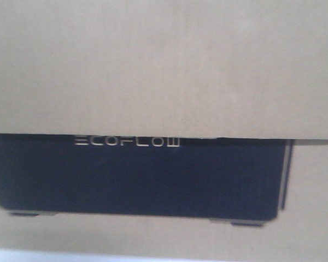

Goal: Grab box from left shelf to table start
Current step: 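Lower the box onto the white table and open both grippers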

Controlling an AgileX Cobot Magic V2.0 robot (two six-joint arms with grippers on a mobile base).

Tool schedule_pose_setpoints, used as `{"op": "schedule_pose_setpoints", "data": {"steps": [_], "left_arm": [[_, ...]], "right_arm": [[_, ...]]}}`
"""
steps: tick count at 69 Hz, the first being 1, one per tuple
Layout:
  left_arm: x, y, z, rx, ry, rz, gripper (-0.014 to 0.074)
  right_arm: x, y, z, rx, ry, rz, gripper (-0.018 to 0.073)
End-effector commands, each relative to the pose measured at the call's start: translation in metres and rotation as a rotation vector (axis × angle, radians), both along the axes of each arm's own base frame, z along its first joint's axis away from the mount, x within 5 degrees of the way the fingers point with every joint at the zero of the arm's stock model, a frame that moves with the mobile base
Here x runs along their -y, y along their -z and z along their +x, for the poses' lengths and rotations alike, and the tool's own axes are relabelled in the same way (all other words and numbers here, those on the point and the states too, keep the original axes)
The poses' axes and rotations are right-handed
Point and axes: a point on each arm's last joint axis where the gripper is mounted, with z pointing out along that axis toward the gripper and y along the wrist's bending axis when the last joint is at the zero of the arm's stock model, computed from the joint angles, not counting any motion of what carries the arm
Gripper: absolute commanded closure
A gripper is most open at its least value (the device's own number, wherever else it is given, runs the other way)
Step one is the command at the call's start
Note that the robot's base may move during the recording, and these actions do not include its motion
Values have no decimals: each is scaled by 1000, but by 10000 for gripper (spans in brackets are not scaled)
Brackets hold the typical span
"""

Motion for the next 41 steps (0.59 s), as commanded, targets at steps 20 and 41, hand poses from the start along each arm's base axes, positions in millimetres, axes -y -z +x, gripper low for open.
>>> {"op": "schedule_pose_setpoints", "data": {"steps": [20, 41], "left_arm": [[9, -16, 8, 118, 76, -60, 604], [10, -14, 6, 91, 72, -70, 77]], "right_arm": [[1, -9, 17, 123, -4, -14, 500], [2, -8, 14, 95, -2, -24, 39]]}}
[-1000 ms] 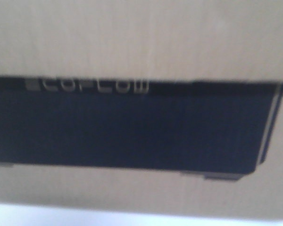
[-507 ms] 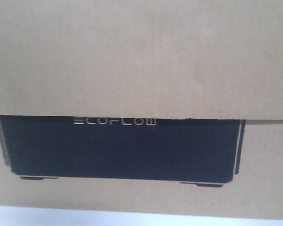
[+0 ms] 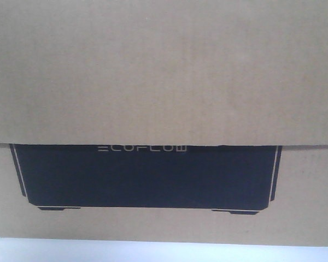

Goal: Grab box from left shelf to table start
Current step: 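Lower the box onto the white table and open both grippers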

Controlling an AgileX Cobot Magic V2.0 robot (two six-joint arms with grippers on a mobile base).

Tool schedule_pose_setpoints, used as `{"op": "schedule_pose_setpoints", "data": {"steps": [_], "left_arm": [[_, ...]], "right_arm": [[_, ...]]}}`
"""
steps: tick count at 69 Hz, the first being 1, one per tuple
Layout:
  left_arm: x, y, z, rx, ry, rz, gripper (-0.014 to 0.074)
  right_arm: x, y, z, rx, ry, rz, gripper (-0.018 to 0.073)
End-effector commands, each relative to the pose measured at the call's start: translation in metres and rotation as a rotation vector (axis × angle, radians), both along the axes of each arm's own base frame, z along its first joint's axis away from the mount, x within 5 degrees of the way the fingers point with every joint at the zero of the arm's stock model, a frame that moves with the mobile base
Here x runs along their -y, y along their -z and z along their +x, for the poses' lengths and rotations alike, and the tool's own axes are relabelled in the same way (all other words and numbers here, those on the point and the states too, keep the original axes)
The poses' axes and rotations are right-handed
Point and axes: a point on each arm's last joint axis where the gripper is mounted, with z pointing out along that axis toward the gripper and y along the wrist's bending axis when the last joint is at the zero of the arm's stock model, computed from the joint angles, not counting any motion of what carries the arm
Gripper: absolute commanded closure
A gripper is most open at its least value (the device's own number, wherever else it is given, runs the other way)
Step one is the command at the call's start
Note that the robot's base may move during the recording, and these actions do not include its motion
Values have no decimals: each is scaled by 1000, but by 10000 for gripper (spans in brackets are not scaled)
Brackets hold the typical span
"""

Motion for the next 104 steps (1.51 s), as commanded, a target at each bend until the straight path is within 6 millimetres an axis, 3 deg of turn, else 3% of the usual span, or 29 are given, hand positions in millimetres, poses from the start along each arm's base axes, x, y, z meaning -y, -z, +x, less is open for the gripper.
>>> {"op": "schedule_pose_setpoints", "data": {"steps": [1, 5, 21, 37, 50, 59, 67, 77, 92, 96, 104], "left_arm": [[2, -21, -5, 84, 1, -39, 76], [3, -21, -5, 82, 1, -53, 76], [3, -27, -7, 86, 4, -60, 77], [0, -66, -20, 162, 15, -52, 81], [-5, -103, -53, 260, 23, -63, 120], [-12, -126, -91, 366, 24, -80, 239], [-18, -135, -127, 453, 22, -95, 349], [-25, -126, -164, 541, 13, -109, 463], [-36, -78, -214, 655, -8, -125, 652], [-37, -64, -222, 675, -12, -130, 697], [-40, -31, -235, 703, -21, -136, 694]], "right_arm": [[3, -19, -3, 83, -3, -1, 7], [3, -19, -4, 74, -2, -7, -91], [5, -25, -10, 79, -1, -15, -66], [11, -55, -36, 206, 2, -13, -66], [17, -88, -71, 351, 4, 7, -66], [24, -116, -110, 499, 7, 23, -65], [30, -128, -141, 600, 10, 29, -60], [38, -116, -173, 658, 15, 3, 68], [45, -61, -212, 696, 3, -6, 510], [46, -50, -223, 738, -1, 1, 503], [49, -28, -242, 810, -7, 12, 503]]}}
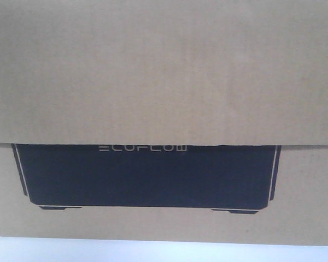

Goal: Grab box from left shelf to table start

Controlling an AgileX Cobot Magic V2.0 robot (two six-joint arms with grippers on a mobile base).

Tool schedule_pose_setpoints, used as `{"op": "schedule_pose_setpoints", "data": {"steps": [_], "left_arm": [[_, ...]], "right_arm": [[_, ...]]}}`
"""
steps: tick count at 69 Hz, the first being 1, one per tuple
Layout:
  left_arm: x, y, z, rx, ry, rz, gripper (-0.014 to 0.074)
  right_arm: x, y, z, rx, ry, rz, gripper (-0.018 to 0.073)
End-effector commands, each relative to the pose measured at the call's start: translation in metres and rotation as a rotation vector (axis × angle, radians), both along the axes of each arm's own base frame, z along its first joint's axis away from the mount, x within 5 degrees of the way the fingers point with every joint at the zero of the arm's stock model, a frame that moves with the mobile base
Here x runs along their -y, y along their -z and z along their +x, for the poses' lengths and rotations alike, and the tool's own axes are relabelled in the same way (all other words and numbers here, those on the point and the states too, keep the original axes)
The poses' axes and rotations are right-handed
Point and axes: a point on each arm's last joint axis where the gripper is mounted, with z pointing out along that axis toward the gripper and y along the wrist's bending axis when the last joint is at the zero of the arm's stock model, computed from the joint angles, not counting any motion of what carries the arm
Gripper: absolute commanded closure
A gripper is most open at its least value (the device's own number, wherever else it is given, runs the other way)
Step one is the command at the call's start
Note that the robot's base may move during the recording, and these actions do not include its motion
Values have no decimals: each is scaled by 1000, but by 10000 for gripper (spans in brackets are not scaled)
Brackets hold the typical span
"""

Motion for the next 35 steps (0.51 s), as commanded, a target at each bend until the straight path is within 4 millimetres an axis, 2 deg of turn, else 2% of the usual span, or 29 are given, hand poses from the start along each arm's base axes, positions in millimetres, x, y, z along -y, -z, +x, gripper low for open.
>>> {"op": "schedule_pose_setpoints", "data": {"steps": [1, 4, 14, 23, 28, 35], "left_arm": [[-2, 6, -7, 136, -9, -39, 694], [-3, 20, -12, 160, -13, -45, 694], [-7, 47, -27, 293, -28, -76, 694], [-11, 70, -35, 424, -50, -77, 696], [-12, 80, -39, 487, -56, -91, 696], [-11, 85, -35, 465, -57, -87, 696]], "right_arm": [[3, 1, -11, 173, -6, -6, 503], [3, 9, -19, 207, -9, -2, 503], [5, 35, -36, 309, -19, 9, 503], [6, 58, -43, 380, -28, 17, 503], [6, 69, -45, 409, -32, 20, 503], [6, 73, -46, 414, -32, 20, 503]]}}
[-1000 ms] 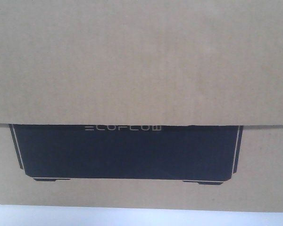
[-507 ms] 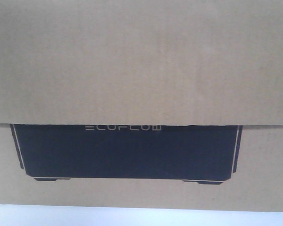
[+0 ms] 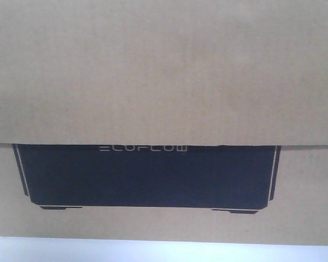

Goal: Grab box from left shelf to table start

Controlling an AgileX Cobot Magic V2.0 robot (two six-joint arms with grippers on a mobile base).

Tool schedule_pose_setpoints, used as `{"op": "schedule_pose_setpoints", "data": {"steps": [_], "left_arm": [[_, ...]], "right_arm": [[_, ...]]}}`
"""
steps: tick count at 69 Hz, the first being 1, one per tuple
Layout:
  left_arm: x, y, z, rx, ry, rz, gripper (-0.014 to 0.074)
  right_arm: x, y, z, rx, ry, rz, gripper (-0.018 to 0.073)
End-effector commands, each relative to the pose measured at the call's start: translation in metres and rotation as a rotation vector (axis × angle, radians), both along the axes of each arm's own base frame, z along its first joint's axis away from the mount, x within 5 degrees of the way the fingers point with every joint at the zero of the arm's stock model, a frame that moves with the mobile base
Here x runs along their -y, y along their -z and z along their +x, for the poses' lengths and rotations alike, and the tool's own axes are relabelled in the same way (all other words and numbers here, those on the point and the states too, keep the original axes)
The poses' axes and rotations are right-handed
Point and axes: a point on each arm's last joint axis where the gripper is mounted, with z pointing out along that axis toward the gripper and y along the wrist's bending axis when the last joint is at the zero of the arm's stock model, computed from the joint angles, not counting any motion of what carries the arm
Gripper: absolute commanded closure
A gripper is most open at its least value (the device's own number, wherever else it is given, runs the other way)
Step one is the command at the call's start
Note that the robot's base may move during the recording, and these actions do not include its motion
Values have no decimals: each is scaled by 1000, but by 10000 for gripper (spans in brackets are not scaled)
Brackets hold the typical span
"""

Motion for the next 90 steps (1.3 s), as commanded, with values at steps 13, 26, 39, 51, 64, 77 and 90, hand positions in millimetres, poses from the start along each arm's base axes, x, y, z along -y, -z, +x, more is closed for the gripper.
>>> {"op": "schedule_pose_setpoints", "data": {"steps": [13, 26, 39, 51, 64, 77, 90], "left_arm": [[-1, -14, -3, 124, 2, -44, 696], [-1, -14, -3, 124, 2, -44, 696], [-1, -14, -3, 124, 2, -44, 696], [-1, -10, -1, 122, -7, -31, 696], [-3, 10, 7, 83, -74, 42, 696], [-3, 40, 22, 101, -114, 7, 696], [-5, 73, 32, 153, -156, -32, 696]], "right_arm": [[0, -15, -1, 126, 0, -8, 503], [0, -15, -1, 126, 0, -8, 503], [0, -15, -1, 126, 0, -8, 503], [0, -15, -1, 126, 0, -8, 503], [0, -15, -1, 126, 0, -8, 503], [0, -15, -1, 126, 0, -8, 503], [0, -15, -1, 126, 0, -8, 503]]}}
